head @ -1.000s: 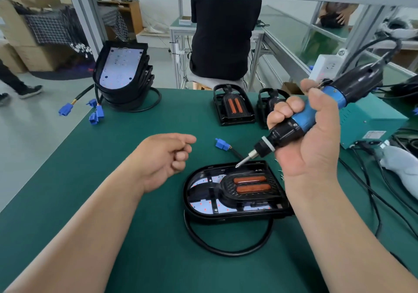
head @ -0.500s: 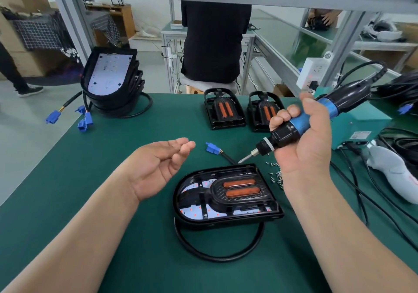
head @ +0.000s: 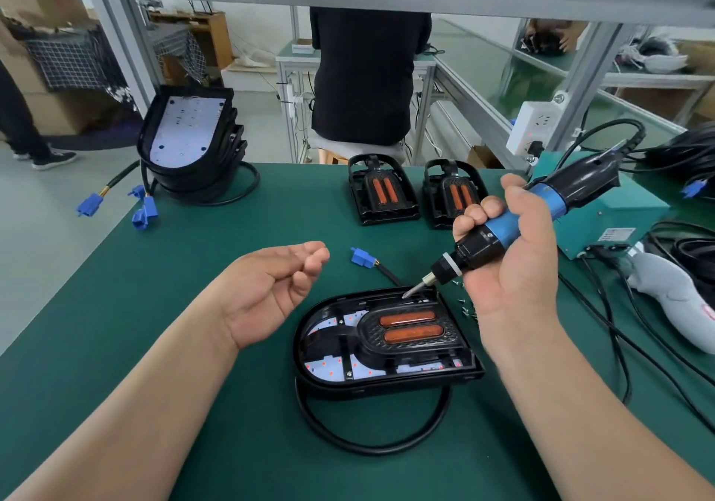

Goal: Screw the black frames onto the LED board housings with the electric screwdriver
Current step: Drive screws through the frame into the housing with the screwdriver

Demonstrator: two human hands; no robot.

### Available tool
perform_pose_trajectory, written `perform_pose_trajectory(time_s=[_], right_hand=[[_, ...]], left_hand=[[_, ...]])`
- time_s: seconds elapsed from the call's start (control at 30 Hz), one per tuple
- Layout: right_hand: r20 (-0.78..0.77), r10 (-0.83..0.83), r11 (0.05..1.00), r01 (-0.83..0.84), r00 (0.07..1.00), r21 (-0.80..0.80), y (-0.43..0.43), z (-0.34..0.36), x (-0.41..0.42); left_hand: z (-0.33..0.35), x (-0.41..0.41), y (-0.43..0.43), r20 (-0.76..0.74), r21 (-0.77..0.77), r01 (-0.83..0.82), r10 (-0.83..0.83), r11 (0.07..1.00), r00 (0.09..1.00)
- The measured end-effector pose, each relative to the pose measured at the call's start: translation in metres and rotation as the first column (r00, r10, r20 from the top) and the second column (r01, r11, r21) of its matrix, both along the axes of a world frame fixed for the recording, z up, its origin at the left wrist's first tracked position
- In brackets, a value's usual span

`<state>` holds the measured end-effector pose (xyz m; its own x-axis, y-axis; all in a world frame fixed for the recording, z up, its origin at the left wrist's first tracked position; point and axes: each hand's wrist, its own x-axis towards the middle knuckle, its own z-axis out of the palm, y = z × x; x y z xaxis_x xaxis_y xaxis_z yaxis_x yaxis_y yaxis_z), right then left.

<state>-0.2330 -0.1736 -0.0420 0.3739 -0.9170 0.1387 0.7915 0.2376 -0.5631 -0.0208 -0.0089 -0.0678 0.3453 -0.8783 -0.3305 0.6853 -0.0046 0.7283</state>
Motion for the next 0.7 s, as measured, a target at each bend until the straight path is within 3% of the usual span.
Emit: perform_pose_trajectory(time_s=[0.3,0.47,0.7], right_hand=[[0.001,0.007,1.000,-0.007,1.000,-0.018,0.0003,0.0010,-0.0020],[-0.007,0.019,0.999,-0.020,1.000,-0.047,0.0028,0.0017,-0.0016],[-0.007,0.018,0.998,-0.019,1.000,-0.059,0.0050,0.0048,-0.0016]], left_hand=[[-0.0009,-0.0044,-0.0002,0.116,0.007,0.047,-0.047,0.999,0.992],[0.0015,-0.0015,-0.0001,0.045,0.018,0.018,-0.019,1.000,0.999],[0.0031,-0.0013,0.0024,0.114,-0.011,0.039,-0.037,0.999,0.993]])
